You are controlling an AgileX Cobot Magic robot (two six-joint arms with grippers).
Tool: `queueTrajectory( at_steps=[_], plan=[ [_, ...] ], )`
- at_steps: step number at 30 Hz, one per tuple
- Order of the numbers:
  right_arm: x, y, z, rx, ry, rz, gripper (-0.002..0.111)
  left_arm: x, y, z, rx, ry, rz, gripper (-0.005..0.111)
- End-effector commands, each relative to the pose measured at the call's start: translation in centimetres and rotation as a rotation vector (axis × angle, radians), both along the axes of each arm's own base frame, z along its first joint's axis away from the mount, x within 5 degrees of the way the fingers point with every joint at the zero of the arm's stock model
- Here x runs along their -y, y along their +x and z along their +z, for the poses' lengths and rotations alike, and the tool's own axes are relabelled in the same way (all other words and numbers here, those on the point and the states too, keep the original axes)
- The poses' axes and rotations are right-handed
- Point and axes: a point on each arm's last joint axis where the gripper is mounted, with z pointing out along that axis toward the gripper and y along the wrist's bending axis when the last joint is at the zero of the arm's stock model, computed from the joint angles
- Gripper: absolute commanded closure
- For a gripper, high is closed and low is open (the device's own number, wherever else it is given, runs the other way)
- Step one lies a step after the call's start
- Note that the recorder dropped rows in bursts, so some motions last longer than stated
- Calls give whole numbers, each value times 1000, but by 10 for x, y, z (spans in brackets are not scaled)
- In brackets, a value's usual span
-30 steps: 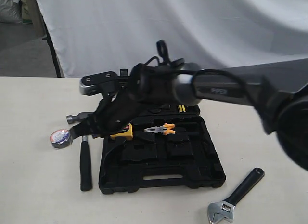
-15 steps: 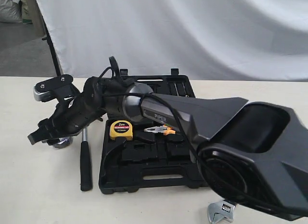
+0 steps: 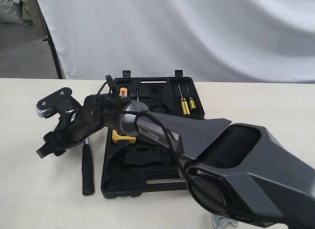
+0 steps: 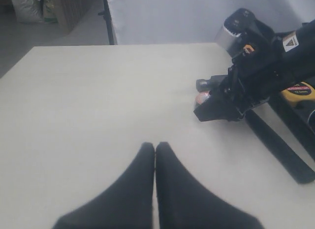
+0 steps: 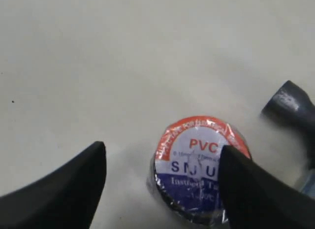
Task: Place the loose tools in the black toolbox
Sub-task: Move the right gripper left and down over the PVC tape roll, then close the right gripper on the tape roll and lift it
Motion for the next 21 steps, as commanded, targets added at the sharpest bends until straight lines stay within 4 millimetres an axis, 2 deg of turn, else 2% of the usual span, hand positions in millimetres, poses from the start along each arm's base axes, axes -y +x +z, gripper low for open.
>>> queueTrajectory(
  at_steps=[1,6,12,15,19,21],
  plan=[
    [1,1,-9,14,-32,12,46,-1,-1,2,13,2,26,106],
    [2,0,-4,7,-33,16,46,-1,-1,2,13,2,26,106],
    [4,-12,26,-79,-77,74,46,-1,-1,2,13,2,26,106],
    [8,-16,44,-68,-130,150,46,-1,-1,2,13,2,26,106],
    [8,-13,64,-25,-85,146,46,-1,-1,2,13,2,26,106],
    [7,-9,68,12,-55,128,46,-1,-1,2,13,2,26,106]
  ],
)
